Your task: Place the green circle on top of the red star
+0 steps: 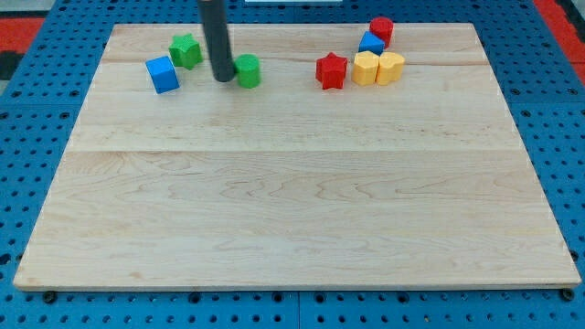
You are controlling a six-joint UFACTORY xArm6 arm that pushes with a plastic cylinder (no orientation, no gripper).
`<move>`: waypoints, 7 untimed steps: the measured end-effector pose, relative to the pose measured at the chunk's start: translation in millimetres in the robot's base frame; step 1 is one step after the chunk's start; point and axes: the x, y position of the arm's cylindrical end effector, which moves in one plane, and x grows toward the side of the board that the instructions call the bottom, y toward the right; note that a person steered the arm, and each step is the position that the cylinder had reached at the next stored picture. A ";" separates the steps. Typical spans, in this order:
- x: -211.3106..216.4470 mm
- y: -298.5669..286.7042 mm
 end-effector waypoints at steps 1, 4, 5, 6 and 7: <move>-1.9 55.2; -8.0 103.2; -8.2 94.2; -31.6 93.6; -60.0 102.7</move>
